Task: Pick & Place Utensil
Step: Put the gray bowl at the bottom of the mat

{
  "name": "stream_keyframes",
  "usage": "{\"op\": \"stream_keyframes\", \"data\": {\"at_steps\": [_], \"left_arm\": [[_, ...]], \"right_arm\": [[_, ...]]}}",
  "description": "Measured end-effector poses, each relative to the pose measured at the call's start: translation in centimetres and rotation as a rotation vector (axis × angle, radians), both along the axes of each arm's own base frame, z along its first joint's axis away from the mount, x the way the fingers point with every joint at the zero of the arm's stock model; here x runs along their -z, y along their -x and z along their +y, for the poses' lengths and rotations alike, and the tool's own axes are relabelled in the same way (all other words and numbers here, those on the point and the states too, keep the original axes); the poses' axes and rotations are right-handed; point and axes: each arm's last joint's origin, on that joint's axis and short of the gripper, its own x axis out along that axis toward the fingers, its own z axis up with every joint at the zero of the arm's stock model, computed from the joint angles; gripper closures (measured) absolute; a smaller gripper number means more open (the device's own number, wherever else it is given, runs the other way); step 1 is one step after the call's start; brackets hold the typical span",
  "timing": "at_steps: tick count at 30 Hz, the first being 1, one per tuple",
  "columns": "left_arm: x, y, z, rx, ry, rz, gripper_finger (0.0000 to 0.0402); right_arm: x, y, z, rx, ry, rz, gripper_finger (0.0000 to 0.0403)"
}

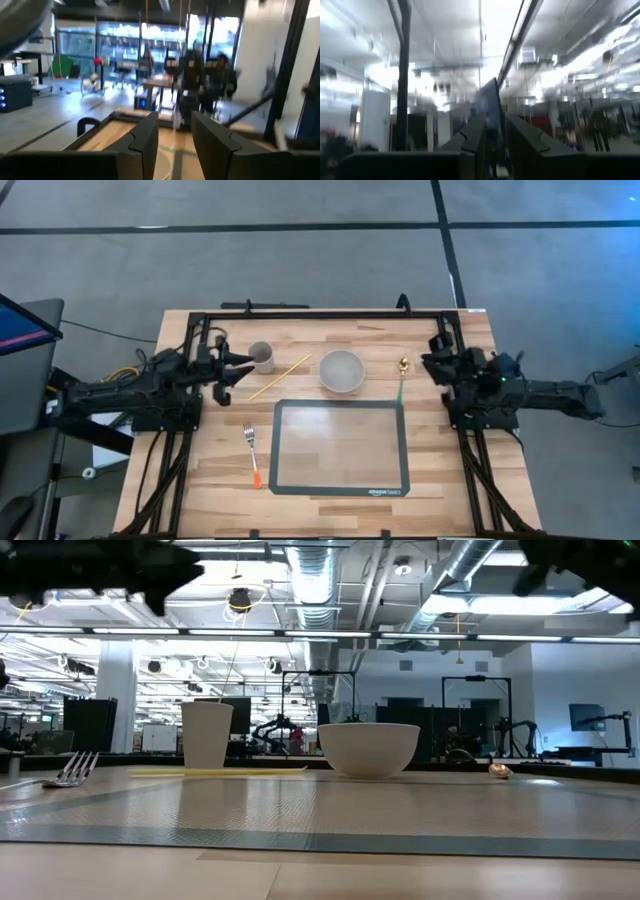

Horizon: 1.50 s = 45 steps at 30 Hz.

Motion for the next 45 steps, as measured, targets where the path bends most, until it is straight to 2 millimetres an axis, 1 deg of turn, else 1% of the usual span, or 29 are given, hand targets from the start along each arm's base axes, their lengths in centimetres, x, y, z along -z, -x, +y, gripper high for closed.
{"op": "stream_keyframes", "data": {"at_steps": [3, 6, 7, 10, 12, 14, 18, 21, 24, 27, 30, 33, 36, 39, 45], "left_arm": [[-1.5, -1.9, 0.6, -0.015, -0.033, 0.1, 0.0284], [-2.8, -3.7, 1.1, -0.025, -0.014, 0.178, 0.0284], [-2.9, -4.1, 1.2, -0.025, -0.001, 0.199, 0.0284], [-2.7, -5.1, 1.4, -0.022, 0.014, 0.245, 0.0284], [-2.4, -5.3, 1.5, -0.022, 0.018, 0.264, 0.0284], [-2.1, -5.4, 1.5, -0.022, 0.023, 0.286, 0.0284], [-2.1, -5.4, 1.5, -0.021, 0.021, 0.291, 0.0284], [-2.1, -5.4, 1.5, -0.022, 0.021, 0.29, 0.0284], [-2.1, -5.4, 1.5, -0.022, 0.02, 0.291, 0.0284], [-2.1, -5.4, 1.5, -0.021, 0.019, 0.294, 0.0284], [-2.0, -5.4, 1.5, -0.021, 0.02, 0.299, 0.0284], [-2.0, -5.4, 1.5, -0.021, 0.021, 0.301, 0.0284], [-1.9, -5.4, 1.5, -0.021, 0.022, 0.307, 0.0284], [-1.9, -5.4, 1.5, -0.021, 0.022, 0.307, 0.0284], [-1.9, -5.4, 1.5, -0.02, 0.023, 0.312, 0.0284]], "right_arm": [[-0.9, -2.5, 0.0, -0.013, 0.009, 0.184, 0.0337], [-1.7, -5.4, 0.0, -0.04, -0.005, 0.344, 0.0337], [-2.0, -6.3, 0.0, -0.045, 0.001, 0.387, 0.0337], [-2.1, -8.9, 0.0, -0.042, 0.042, 0.533, 0.0337], [-1.4, -10.4, 0.0, -0.027, 0.027, 0.642, 0.0337], [-0.3, -11.8, -0.2, 0.002, 0.004, 0.729, 0.0337], [2.1, -14.3, -0.2, 0.006, 0.023, 0.853, 0.0337], [3.6, -15.9, -0.4, 0.002, -0.014, 0.927, 0.0337], [5.0, -17.3, -0.6, -0.001, -0.067, 0.984, 0.0337], [6.9, -18.4, -0.7, -0.004, -0.097, 1.07, 0.0337], [7.6, -19.7, -0.7, -0.008, -0.108, 1.091, 0.0337], [8.9, -20.5, -0.8, -0.003, -0.115, 1.151, 0.0337], [8.8, -21.4, -1.2, 0.049, -0.112, 1.146, 0.0337], [9.3, -21.8, -1.6, 0.094, -0.098, 1.192, 0.0337], [9.8, -22.0, -1.6, 0.091, -0.101, 1.231, 0.0337]]}}
